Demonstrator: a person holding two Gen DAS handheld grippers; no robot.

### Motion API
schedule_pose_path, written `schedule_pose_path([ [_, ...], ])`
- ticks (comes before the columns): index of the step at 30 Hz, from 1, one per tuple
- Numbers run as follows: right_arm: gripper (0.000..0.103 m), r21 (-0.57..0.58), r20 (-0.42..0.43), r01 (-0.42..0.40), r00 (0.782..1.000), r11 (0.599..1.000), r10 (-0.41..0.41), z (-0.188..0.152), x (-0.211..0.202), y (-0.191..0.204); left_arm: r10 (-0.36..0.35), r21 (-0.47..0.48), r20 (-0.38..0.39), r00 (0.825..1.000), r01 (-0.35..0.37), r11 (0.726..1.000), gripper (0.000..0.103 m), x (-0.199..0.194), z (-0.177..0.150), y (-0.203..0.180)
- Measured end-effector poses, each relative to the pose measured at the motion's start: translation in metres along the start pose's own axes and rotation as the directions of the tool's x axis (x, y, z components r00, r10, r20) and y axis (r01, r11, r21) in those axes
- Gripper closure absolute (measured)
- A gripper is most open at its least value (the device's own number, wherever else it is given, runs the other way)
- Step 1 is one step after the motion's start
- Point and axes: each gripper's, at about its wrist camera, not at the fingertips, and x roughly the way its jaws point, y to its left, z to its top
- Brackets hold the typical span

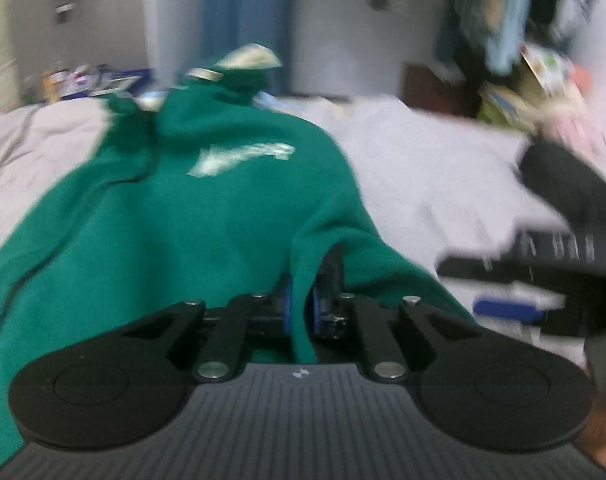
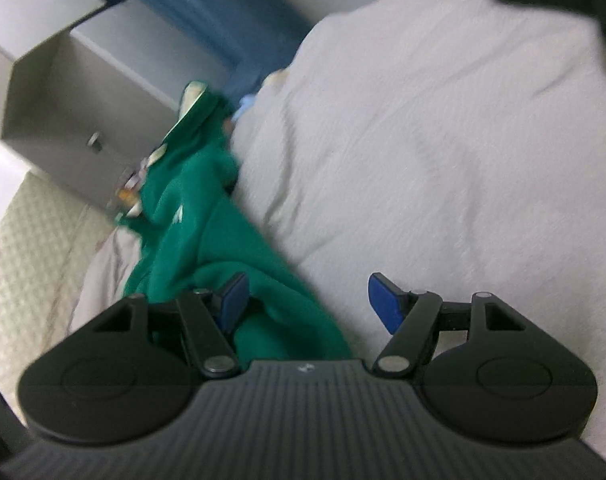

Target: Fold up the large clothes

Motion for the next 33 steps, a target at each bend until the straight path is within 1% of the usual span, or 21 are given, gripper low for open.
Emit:
schedule_pose_path([
  [2,0.034,-0.028,-0.013,-0.014,1.0,1.0,0.014,-0.004,0.002,0.008,0.033,-0.059,0.05,0.998,-0.03,0.998,0.093,-0.017,0.005,0.024],
  [3,0.034,-0.042,-0.019,-0.019,1.0,0.999,0.019,-0.006,0.003,0.012,0.064,-0.084,0.079,0.995,-0.057,0.995,0.094,-0.026,0.007,0.04],
  [5,0.034,-0.049,-0.042,-0.058,0.998,0.997,0.056,-0.009,0.004,0.016,0.111,-0.152,0.103,0.989,-0.094,0.984,0.095,-0.039,0.01,0.069],
  [6,0.034,-0.051,-0.059,-0.075,0.996,0.996,0.072,-0.011,0.007,0.018,0.13,-0.205,0.108,0.986,-0.106,0.973,0.095,-0.046,0.01,0.09],
  [8,0.034,-0.064,-0.084,-0.089,0.993,0.994,0.084,-0.015,0.012,0.025,0.155,-0.271,0.111,0.982,-0.121,0.955,0.097,-0.057,0.009,0.124],
  [10,0.034,-0.091,-0.114,-0.105,0.989,0.99,0.094,-0.019,0.017,0.031,0.188,-0.297,0.112,0.976,-0.148,0.943,0.097,-0.066,0.007,0.152],
  [13,0.034,-0.125,-0.166,-0.117,0.982,0.985,0.096,-0.029,0.025,0.039,0.219,-0.341,0.1,0.971,-0.174,0.924,0.097,-0.073,-0.002,0.187],
  [16,0.035,-0.127,-0.22,-0.101,0.973,0.987,0.071,-0.036,0.034,0.037,0.243,-0.379,0.097,0.965,-0.19,0.906,0.097,-0.072,-0.018,0.212],
  [18,0.036,-0.123,-0.219,-0.066,0.975,0.99,0.037,-0.04,0.031,0.034,0.233,-0.43,0.085,0.969,-0.175,0.886,0.097,-0.069,-0.032,0.23],
  [19,0.033,-0.117,-0.212,-0.052,0.977,0.992,0.026,-0.041,0.026,0.031,0.225,-0.446,0.082,0.971,-0.166,0.88,0.097,-0.067,-0.037,0.236],
  [21,0.034,-0.102,-0.206,-0.014,0.979,0.995,-0.008,-0.042,0.022,0.025,0.213,-0.459,0.082,0.974,-0.153,0.875,0.097,-0.063,-0.041,0.241],
  [23,0.034,-0.093,-0.193,0.041,0.979,0.995,-0.059,-0.042,0.016,0.019,0.204,-0.461,0.08,0.976,-0.145,0.876,0.097,-0.06,-0.043,0.238],
  [24,0.034,-0.079,-0.206,0.045,0.977,0.996,-0.06,-0.043,0.017,0.017,0.199,-0.46,0.082,0.977,-0.14,0.877,0.097,-0.06,-0.044,0.238],
  [26,0.034,-0.019,-0.266,0.004,0.964,1.0,-0.009,-0.047,0.024,0.013,0.189,-0.468,0.087,0.978,-0.127,0.874,0.097,-0.058,-0.045,0.239],
  [27,0.034,-0.013,-0.289,0.001,0.957,1.0,-0.005,-0.051,0.027,0.014,0.181,-0.475,0.09,0.979,-0.118,0.872,0.097,-0.057,-0.046,0.241],
  [29,0.033,-0.046,-0.311,0.001,0.95,0.999,-0.015,-0.056,0.032,0.021,0.167,-0.488,0.093,0.982,-0.102,0.867,0.097,-0.055,-0.049,0.243],
  [31,0.033,-0.05,-0.336,-0.013,0.942,0.999,-0.004,-0.06,0.036,0.024,0.154,-0.501,0.099,0.983,-0.085,0.861,0.097,-0.055,-0.05,0.246],
  [32,0.034,-0.06,-0.345,-0.011,0.938,0.998,-0.011,-0.062,0.039,0.026,0.15,-0.503,0.102,0.983,-0.08,0.861,0.097,-0.056,-0.051,0.247],
  [33,0.034,-0.1,-0.346,-0.002,0.938,0.995,-0.033,-0.064,0.041,0.031,0.147,-0.503,0.105,0.984,-0.075,0.861,0.097,-0.056,-0.05,0.246],
])
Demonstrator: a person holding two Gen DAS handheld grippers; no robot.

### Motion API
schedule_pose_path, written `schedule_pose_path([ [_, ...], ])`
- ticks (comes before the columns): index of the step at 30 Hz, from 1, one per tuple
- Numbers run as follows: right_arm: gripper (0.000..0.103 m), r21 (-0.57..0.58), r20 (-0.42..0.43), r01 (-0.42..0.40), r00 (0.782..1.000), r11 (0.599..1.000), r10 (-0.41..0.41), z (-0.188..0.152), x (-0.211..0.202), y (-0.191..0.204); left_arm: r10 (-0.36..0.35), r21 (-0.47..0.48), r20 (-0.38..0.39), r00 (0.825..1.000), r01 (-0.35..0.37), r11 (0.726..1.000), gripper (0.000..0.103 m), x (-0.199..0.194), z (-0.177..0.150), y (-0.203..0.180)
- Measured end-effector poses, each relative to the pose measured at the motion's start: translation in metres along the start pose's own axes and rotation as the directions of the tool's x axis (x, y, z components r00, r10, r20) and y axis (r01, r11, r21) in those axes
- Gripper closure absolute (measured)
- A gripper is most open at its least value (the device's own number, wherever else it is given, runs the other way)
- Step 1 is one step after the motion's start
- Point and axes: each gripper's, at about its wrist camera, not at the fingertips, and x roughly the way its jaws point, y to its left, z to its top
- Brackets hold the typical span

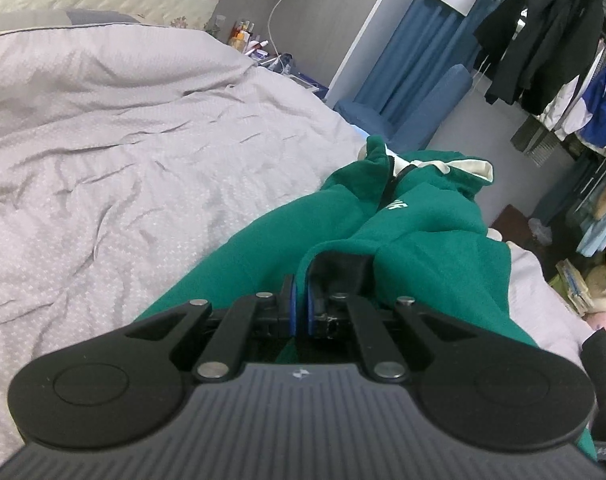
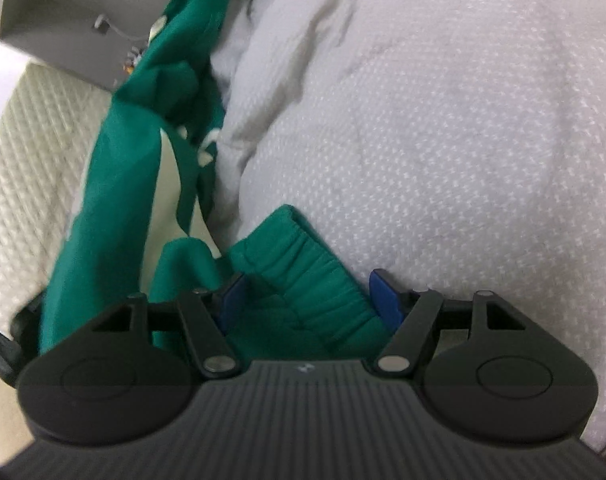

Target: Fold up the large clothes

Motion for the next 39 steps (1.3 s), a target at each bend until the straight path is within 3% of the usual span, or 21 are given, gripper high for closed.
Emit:
schedule_pose_path([
  [6,0.034,-0.242,0.009,0.132,0.991,0.961,-0.134,-0.012,0.013,0.035,-0.019,0.006,0.007,1.0,0.019,1.0,0.095,-0.004,-0.002,0.001],
  [11,0.052,-0.402,0.072,0.224,0.974,0.888,-0.213,-0.025,0.015,0.054,-0.053,-0.041,0.004,0.999,0.053,0.998,0.091,-0.011,0.0,0.009],
  [16,0.07,-0.497,0.16,0.293,0.956,0.816,-0.246,-0.038,0.006,0.072,-0.063,-0.007,0.02,0.998,0.064,0.998,0.09,-0.025,0.0,0.006],
  [21,0.076,-0.55,0.267,0.373,0.926,0.747,-0.266,-0.032,-0.017,0.094,-0.089,0.015,0.042,0.995,0.089,0.996,0.088,-0.043,-0.001,0.008],
  [24,0.076,-0.553,0.366,0.452,0.886,0.7,-0.283,-0.011,-0.042,0.102,-0.107,0.011,0.051,0.993,0.107,0.994,0.088,-0.051,-0.001,0.011],
  [27,0.076,-0.534,0.465,0.549,0.826,0.643,-0.318,0.029,-0.072,0.109,-0.125,0.017,0.059,0.99,0.124,0.992,0.088,-0.054,-0.003,0.009],
  [29,0.076,-0.504,0.549,0.627,0.764,0.594,-0.34,0.061,-0.096,0.115,-0.137,0.031,0.054,0.989,0.136,0.99,0.088,-0.055,-0.004,0.005],
  [31,0.076,-0.461,0.647,0.718,0.674,0.522,-0.356,0.092,-0.119,0.12,-0.152,0.045,0.053,0.987,0.15,0.988,0.088,-0.056,-0.006,0.0],
  [33,0.076,-0.393,0.706,0.772,0.601,0.5,-0.375,0.125,-0.142,0.117,-0.16,0.06,0.057,0.985,0.157,0.986,0.088,-0.057,-0.006,-0.002],
  [35,0.076,-0.308,0.758,0.824,0.515,0.476,-0.401,0.16,-0.159,0.112,-0.17,0.072,0.066,0.983,0.165,0.984,0.087,-0.06,-0.006,-0.003],
  [38,0.076,-0.185,0.818,0.913,0.348,0.363,-0.457,0.205,-0.175,0.093,-0.176,0.075,0.086,0.981,0.17,0.983,0.082,-0.065,-0.004,-0.002],
  [39,0.076,-0.142,0.821,0.929,0.304,0.343,-0.483,0.22,-0.18,0.082,-0.176,0.074,0.094,0.98,0.169,0.983,0.08,-0.067,-0.003,-0.001],
])
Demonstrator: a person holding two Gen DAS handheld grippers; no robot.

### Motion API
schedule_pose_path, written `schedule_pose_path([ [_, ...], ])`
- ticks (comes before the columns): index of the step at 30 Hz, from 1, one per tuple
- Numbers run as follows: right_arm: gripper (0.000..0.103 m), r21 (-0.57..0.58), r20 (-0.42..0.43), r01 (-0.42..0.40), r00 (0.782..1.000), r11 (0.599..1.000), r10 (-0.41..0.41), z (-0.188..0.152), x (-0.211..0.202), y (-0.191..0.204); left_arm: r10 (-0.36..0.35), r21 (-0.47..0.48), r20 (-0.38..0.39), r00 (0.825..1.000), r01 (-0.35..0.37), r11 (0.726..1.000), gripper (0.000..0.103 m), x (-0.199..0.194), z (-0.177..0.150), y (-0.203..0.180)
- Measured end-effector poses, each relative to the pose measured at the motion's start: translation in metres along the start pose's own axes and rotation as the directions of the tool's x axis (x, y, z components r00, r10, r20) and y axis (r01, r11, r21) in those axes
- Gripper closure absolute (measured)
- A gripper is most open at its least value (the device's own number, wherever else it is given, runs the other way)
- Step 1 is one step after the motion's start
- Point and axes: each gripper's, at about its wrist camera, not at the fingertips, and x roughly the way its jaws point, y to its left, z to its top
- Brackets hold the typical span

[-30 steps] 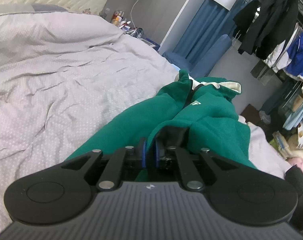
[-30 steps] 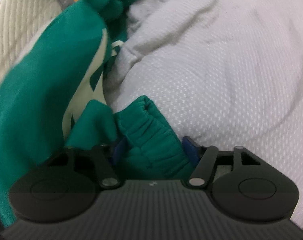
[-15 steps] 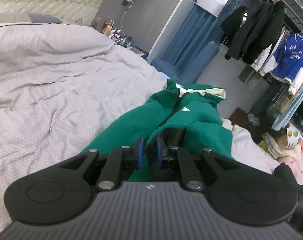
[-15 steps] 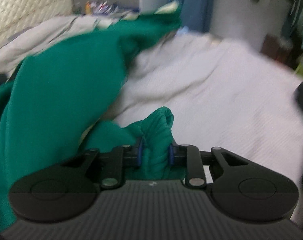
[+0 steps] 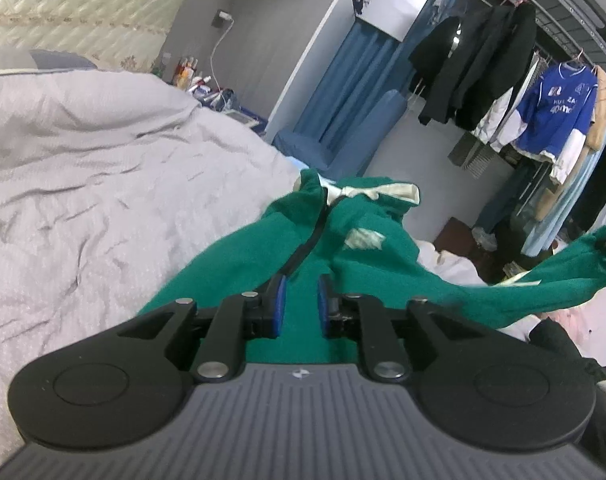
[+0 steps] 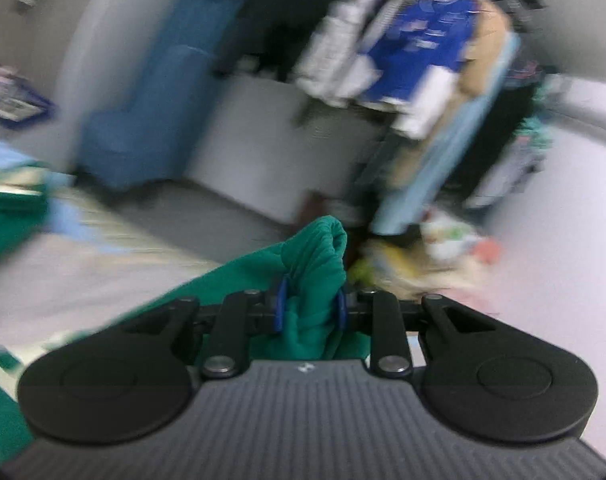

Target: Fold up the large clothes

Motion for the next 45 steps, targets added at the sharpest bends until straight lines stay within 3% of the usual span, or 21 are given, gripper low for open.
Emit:
schedule_pose_path([
  [3,0.076,0.048,-0.07,0.133,0.989,0.99,-0.129,-0.009,0.049,-0.032,0.02,-0.007,0.014,1.0,-0.02,1.0,0.073,-0.003,0.006,0.005],
  [5,0.076,0.068,-0.126,0.177,0.978,0.982,-0.168,-0.023,0.078,-0.047,0.055,-0.003,0.022,0.998,-0.055,0.998,0.063,-0.004,0.01,0.009],
  [10,0.074,0.145,-0.265,0.141,0.959,0.979,-0.098,-0.079,0.127,-0.047,0.126,-0.03,0.008,0.992,-0.126,0.992,0.061,0.006,0.021,0.027],
  [14,0.064,0.21,-0.309,0.086,0.951,0.974,-0.017,-0.113,0.142,-0.036,0.164,-0.019,-0.037,0.986,-0.165,0.986,0.061,0.027,0.021,0.037],
  [18,0.055,0.308,-0.259,0.032,0.965,0.951,0.051,-0.116,0.127,-0.03,0.174,0.011,-0.119,0.977,-0.174,0.985,0.061,0.052,0.022,0.045],
  [20,0.024,0.337,-0.224,-0.023,0.969,0.941,0.104,-0.112,0.116,-0.029,0.186,-0.026,-0.13,0.974,-0.191,0.981,0.061,0.054,0.024,0.054],
  [23,0.023,0.362,-0.176,-0.089,0.971,0.928,0.162,-0.104,0.094,-0.027,0.185,-0.096,-0.137,0.973,-0.199,0.975,0.06,0.049,0.026,0.069],
  [28,0.023,0.379,-0.096,-0.187,0.966,0.906,0.24,-0.082,0.048,-0.012,0.22,-0.177,-0.201,0.955,-0.256,0.95,0.053,0.041,0.016,0.088],
  [31,0.023,0.403,-0.06,-0.269,0.946,0.875,0.318,-0.072,0.015,0.005,0.201,-0.231,-0.23,0.952,-0.254,0.939,0.053,0.035,0.006,0.096],
  [33,0.023,0.415,-0.03,-0.351,0.917,0.839,0.398,-0.069,-0.011,0.019,0.194,-0.241,-0.232,0.953,-0.25,0.938,0.053,0.029,0.002,0.096],
  [36,0.023,0.439,-0.002,-0.467,0.853,0.767,0.521,-0.073,-0.057,0.047,0.205,-0.236,-0.224,0.953,-0.257,0.937,0.053,0.019,-0.002,0.092],
  [38,0.023,0.478,-0.024,-0.536,0.784,0.696,0.62,-0.08,-0.086,0.068,0.205,-0.236,-0.22,0.954,-0.256,0.937,0.053,0.012,-0.005,0.089],
  [40,0.023,0.512,-0.056,-0.593,0.699,0.621,0.713,-0.09,-0.114,0.093,0.206,-0.236,-0.216,0.954,-0.256,0.938,0.053,0.003,-0.009,0.088],
  [42,0.023,0.521,-0.09,-0.634,0.624,0.571,0.776,-0.103,-0.14,0.12,0.213,-0.237,-0.208,0.955,-0.261,0.936,0.053,-0.006,-0.012,0.086],
  [43,0.023,0.515,-0.116,-0.649,0.594,0.56,0.796,-0.11,-0.149,0.133,0.214,-0.242,-0.206,0.955,-0.262,0.934,0.053,-0.009,-0.014,0.086],
  [45,0.023,0.507,-0.179,-0.652,0.561,0.564,0.808,-0.123,-0.162,0.16,0.215,-0.253,-0.202,0.955,-0.263,0.931,0.053,-0.015,-0.018,0.085],
])
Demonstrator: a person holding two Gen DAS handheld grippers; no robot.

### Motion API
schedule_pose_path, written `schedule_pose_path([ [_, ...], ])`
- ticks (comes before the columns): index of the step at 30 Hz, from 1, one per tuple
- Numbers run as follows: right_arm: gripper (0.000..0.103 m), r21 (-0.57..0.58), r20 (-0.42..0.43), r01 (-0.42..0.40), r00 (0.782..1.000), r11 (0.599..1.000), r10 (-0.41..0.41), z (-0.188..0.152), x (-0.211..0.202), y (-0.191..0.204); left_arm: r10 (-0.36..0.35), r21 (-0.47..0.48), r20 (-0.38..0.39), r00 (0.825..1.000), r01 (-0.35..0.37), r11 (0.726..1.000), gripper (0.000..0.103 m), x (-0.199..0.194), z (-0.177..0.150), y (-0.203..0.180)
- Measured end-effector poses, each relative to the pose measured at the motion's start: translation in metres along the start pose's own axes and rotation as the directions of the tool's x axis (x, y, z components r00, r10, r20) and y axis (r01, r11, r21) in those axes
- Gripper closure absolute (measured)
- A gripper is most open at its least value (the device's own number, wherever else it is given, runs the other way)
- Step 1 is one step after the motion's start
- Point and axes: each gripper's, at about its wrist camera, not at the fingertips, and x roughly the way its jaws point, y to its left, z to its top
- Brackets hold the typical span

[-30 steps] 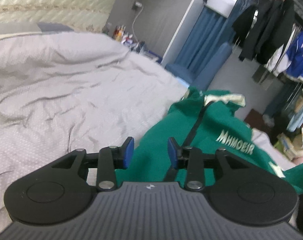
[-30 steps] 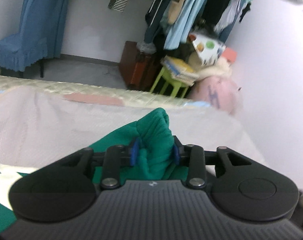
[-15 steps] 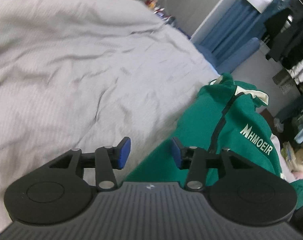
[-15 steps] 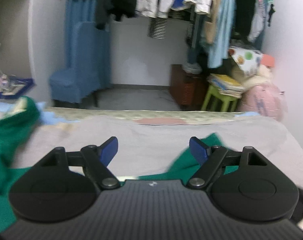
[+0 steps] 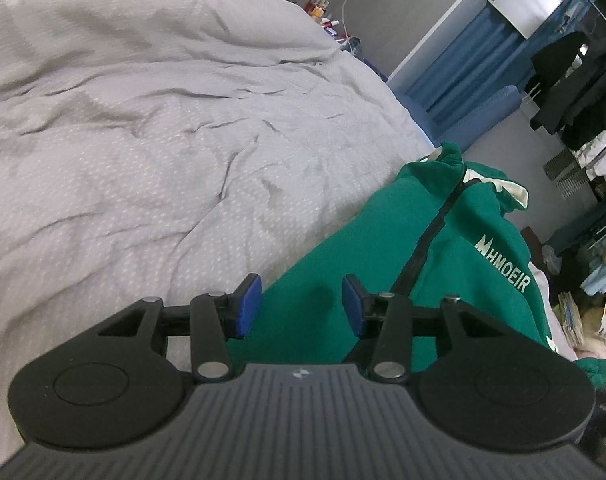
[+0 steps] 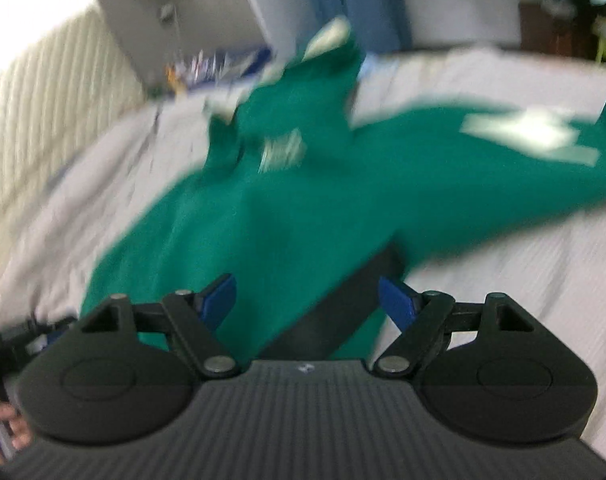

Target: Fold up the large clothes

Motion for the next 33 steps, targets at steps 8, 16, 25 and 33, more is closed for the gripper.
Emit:
schedule_pose_path([
  [8,0.082,0.085,-0.081,-0.001,0.997,0.996,0.008,-0.022,0.039,0.005,-0.004,-0.023,0.008,1.0,0.004,1.0,0.053,0.004,0.001,0.012],
  [16,0.092,0.06,0.102,0.033,0.994,0.998,-0.039,0.023,-0.02,-0.031,-0.121,-0.088,-0.01,0.993,0.12,0.989,0.053,0.007,0.002,0.015],
  [25,0.092,0.101,0.099,0.246,0.962,0.964,-0.256,0.035,0.006,-0.102,-0.182,-0.02,-0.058,0.982,0.181,0.983,0.053,0.014,-0.005,-0.003],
  [33,0.092,0.214,0.037,0.324,0.94,0.922,-0.339,0.039,0.027,-0.155,-0.22,-0.031,-0.108,0.969,0.218,0.975,0.046,0.039,-0.016,-0.016],
])
